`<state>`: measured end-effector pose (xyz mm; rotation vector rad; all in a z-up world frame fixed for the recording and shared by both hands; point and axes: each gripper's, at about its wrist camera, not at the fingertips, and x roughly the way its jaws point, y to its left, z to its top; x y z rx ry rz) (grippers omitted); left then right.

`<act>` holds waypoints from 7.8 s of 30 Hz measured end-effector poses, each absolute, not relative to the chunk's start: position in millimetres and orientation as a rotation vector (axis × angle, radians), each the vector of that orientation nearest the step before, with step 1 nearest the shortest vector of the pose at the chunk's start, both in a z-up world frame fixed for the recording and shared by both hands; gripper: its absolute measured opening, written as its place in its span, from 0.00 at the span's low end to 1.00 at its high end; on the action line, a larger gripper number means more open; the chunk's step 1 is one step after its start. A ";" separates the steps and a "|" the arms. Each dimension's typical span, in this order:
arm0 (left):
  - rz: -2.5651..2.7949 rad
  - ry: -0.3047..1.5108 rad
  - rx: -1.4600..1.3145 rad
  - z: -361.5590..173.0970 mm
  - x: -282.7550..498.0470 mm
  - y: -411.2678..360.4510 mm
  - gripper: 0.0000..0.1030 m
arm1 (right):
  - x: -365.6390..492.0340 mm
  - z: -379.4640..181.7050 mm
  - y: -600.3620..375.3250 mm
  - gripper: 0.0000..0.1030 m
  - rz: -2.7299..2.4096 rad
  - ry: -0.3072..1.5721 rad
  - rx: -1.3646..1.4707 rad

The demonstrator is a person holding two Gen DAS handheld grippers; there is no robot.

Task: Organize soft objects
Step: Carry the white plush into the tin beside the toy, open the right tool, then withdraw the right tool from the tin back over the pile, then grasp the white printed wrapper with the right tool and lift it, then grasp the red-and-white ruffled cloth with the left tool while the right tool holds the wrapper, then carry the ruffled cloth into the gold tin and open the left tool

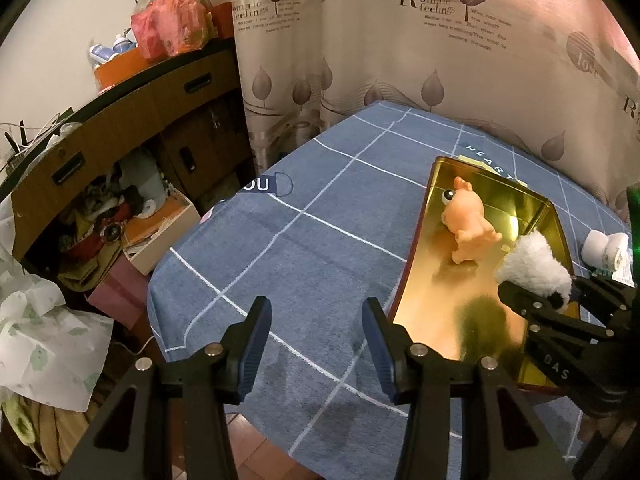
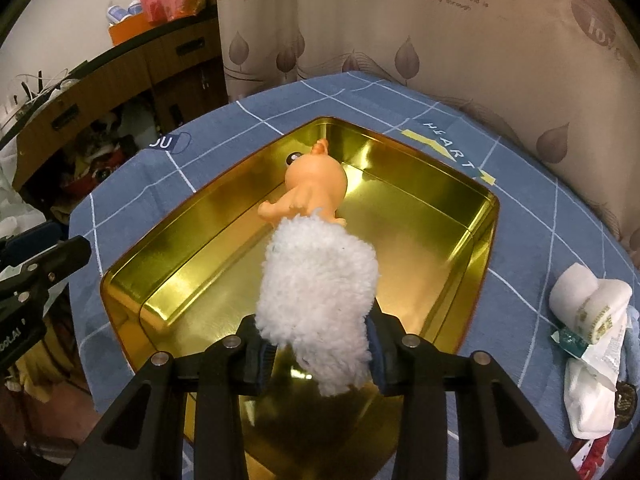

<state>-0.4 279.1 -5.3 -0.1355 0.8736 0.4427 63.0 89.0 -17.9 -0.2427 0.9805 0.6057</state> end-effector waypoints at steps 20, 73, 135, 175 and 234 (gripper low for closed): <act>0.422 0.872 -0.129 -5.8 -1.6 272.9 0.47 | 53.8 -0.2 91.6 0.70 0.615 0.912 -0.229; 0.392 0.879 -0.008 -14.7 0.5 245.1 0.47 | 15.1 -14.6 -268.1 0.79 -0.026 0.988 0.002; -0.455 1.103 0.012 -40.3 85.9 -105.9 0.57 | 24.5 -49.6 -342.1 0.28 -0.052 0.959 0.143; -0.530 1.008 0.079 -23.4 61.0 -87.4 0.18 | 29.2 -53.6 -330.9 0.51 -0.040 0.996 0.085; 0.015 0.910 0.023 18.9 69.2 175.1 0.16 | 29.2 -52.9 -328.8 0.51 -0.047 0.997 0.079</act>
